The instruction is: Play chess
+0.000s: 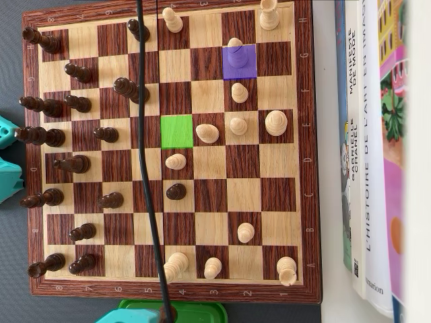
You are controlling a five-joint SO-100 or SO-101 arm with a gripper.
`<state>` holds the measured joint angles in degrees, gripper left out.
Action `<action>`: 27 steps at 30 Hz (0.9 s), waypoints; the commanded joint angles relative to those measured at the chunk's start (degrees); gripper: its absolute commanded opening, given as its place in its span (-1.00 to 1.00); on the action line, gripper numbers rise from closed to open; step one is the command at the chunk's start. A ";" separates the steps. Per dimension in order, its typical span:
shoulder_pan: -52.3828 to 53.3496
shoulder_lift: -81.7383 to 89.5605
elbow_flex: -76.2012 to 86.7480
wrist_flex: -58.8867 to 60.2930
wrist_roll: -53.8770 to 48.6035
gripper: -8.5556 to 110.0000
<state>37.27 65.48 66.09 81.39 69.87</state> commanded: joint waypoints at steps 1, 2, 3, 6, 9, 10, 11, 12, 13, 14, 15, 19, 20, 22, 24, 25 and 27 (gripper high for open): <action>0.35 0.70 -2.81 -0.44 -0.35 -0.74; 0.35 0.70 -2.81 -0.44 -0.35 -0.74; 0.35 0.70 -2.81 -0.44 -0.35 -0.73; 0.35 0.70 -2.81 -0.44 -0.35 -0.67; 0.35 0.70 -2.81 -0.44 -0.35 -0.67; 0.35 0.70 -2.81 -0.35 -0.35 -0.67; 0.35 0.70 -2.81 -0.35 -0.35 -0.67; 0.35 0.70 -2.81 -0.35 -0.35 -0.67; 0.26 0.70 -2.81 -0.35 -0.35 -0.67; 0.26 0.70 -2.81 -0.26 -0.35 -0.67; 0.26 0.79 -2.81 -0.09 -0.35 -0.67; -0.70 1.14 -2.81 0.09 -0.35 -0.67; -1.14 1.23 -2.81 0.09 -0.35 -0.67; -2.29 1.49 -2.81 0.09 0.00 -0.67; -3.08 3.25 -2.46 0.09 0.09 -0.67; -3.25 4.66 -2.29 0.18 0.18 -0.67; -3.43 8.00 -2.20 0.44 0.26 -0.67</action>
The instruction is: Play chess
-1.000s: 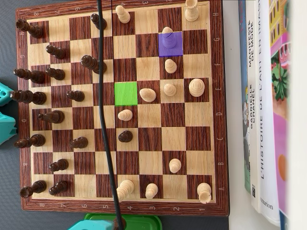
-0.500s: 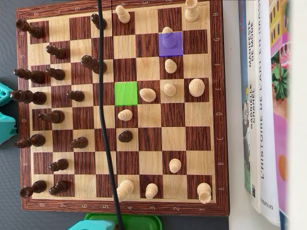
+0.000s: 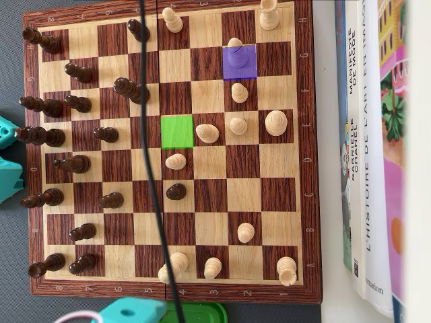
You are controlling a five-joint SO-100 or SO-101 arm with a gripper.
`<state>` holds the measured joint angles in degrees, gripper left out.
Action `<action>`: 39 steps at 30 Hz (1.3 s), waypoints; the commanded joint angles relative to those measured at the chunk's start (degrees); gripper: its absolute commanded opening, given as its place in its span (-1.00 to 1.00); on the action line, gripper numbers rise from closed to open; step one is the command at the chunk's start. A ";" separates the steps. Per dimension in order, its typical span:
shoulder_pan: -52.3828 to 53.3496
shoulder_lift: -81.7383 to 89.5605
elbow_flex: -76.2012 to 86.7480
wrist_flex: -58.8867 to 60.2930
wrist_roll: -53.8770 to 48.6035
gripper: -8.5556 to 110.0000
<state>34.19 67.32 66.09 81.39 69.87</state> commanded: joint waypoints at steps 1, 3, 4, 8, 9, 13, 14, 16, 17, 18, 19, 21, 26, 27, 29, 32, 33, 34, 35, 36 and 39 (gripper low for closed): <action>-0.62 7.82 -2.20 1.05 0.35 -0.67; -0.88 10.55 -2.20 2.20 0.44 -0.67; -1.23 11.78 -2.11 2.81 0.53 -0.67; -4.22 15.56 -2.11 4.39 2.81 -0.67; -5.10 16.44 -2.11 4.57 3.25 -0.67; -9.23 20.92 0.79 4.48 5.71 -0.67; -10.46 22.32 2.02 4.31 6.33 -0.67; -13.27 25.31 4.57 4.04 7.91 -0.67; -14.85 26.89 5.98 4.04 8.96 -0.67; -16.26 28.21 7.29 4.04 9.93 -0.67; -17.93 29.53 8.53 3.96 10.81 -0.67; -20.74 31.90 10.81 3.96 12.39 -0.67; -26.98 35.86 14.94 3.96 15.82 -0.67; -28.12 36.30 15.38 3.96 16.44 -0.67; -30.50 37.09 15.64 3.96 17.58 -0.67; -34.10 37.35 15.64 3.96 19.69 -0.67; -35.24 37.35 15.64 3.96 20.48 -0.67; -36.47 37.35 15.64 3.96 21.09 -0.67; -37.53 37.35 15.64 3.96 21.71 -0.67; -38.58 37.27 15.64 3.96 22.24 -0.67; -41.66 36.83 15.64 3.96 23.55 -0.67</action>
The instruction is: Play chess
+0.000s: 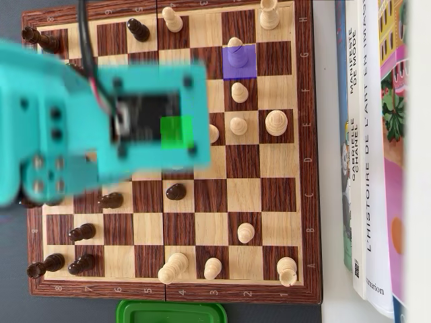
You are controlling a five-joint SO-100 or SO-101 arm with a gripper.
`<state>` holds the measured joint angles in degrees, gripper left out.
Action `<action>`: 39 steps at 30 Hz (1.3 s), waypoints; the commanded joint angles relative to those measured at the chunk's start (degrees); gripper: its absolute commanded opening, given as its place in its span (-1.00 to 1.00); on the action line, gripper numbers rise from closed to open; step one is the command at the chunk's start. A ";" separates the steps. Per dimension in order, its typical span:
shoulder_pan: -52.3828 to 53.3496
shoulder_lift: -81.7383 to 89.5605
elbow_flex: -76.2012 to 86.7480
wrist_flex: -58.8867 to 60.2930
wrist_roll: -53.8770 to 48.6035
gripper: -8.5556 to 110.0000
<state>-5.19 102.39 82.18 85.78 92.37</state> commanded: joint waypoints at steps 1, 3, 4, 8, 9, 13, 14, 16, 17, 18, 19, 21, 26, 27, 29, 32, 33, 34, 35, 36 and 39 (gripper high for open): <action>-3.25 1.67 -0.44 -0.44 1.23 -0.67; -5.10 1.58 -0.35 -0.44 2.02 -0.67; -5.98 1.49 -0.35 -0.44 2.37 -0.67; -9.14 -1.67 -0.35 -3.78 2.99 -0.67; -9.84 -2.90 -0.53 -4.83 2.99 -0.67; -11.51 -6.06 -1.05 -5.71 2.99 -0.67; -11.51 -6.77 -1.05 -5.71 2.99 -0.67; -11.69 -8.09 -2.46 -5.71 2.99 -0.67; -12.04 -8.96 -3.43 -5.71 2.99 -0.67; -12.13 -10.02 -4.48 -5.71 2.99 -0.67; -12.30 -11.34 -5.63 -5.71 2.99 -0.67; -12.48 -14.24 -8.09 -5.71 2.99 -0.67; -12.57 -20.30 -13.54 -5.71 2.81 -0.67; -12.57 -21.45 -14.50 -5.71 2.81 -0.67; -12.57 -23.55 -16.26 -5.71 2.72 -0.67; -13.10 -26.54 -19.07 -5.71 2.72 -0.67; -13.36 -27.60 -20.13 -5.71 2.90 -0.66; -13.45 -28.56 -21.18 -5.71 2.99 -0.66; -13.54 -29.53 -22.32 -5.71 2.99 -0.66; -13.80 -30.59 -23.38 -5.71 2.99 -0.66; -14.06 -33.57 -26.54 -5.71 2.99 -0.66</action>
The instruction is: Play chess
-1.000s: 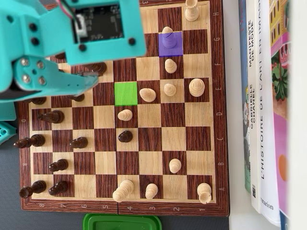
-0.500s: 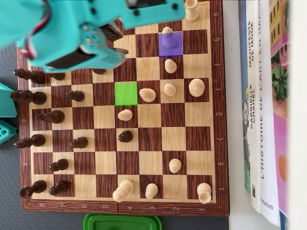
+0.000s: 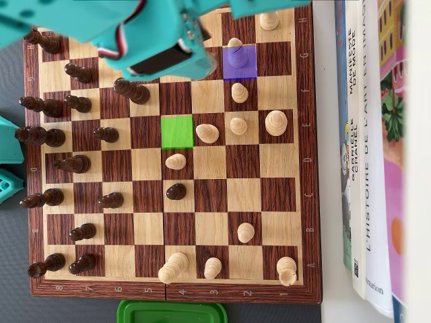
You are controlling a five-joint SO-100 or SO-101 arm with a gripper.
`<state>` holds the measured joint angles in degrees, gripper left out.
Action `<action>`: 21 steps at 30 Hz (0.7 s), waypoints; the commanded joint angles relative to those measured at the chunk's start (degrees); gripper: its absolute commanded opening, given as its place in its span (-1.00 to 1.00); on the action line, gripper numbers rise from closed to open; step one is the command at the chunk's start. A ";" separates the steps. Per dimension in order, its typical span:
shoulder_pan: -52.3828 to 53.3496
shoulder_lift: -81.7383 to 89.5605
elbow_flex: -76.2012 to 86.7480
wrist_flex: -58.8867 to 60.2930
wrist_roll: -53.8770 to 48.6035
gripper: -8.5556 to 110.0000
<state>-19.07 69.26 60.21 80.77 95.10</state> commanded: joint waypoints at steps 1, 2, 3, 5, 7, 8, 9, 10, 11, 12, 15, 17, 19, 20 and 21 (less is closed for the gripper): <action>-0.18 -1.32 -5.45 -0.70 0.26 -0.66; -0.18 -2.20 -6.33 -0.70 0.26 -0.66; -0.18 -2.90 -7.21 -0.70 0.26 -0.66; -0.18 -4.13 -8.44 -0.70 0.26 -0.66; -0.09 -5.01 -9.23 -0.70 0.26 -0.66; 0.00 -5.45 -9.67 -0.70 0.26 -0.66; 0.18 -5.71 -10.02 -0.70 0.26 -0.66; 0.26 -5.98 -10.28 -0.70 0.26 -0.66; 0.35 -6.15 -10.37 -0.70 0.26 -0.66; 0.44 -6.33 -10.55 -0.70 0.26 -0.66; 0.79 -6.33 -10.63 -0.70 0.26 -0.66; 1.05 -6.33 -10.63 -0.70 0.26 -0.66; 1.14 -6.33 -10.63 -0.70 0.26 -0.64; 1.41 -6.42 -10.63 -0.70 0.26 -0.63; 1.49 -6.42 -10.63 -0.70 0.26 -0.63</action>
<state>-18.54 62.31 52.47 80.77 95.10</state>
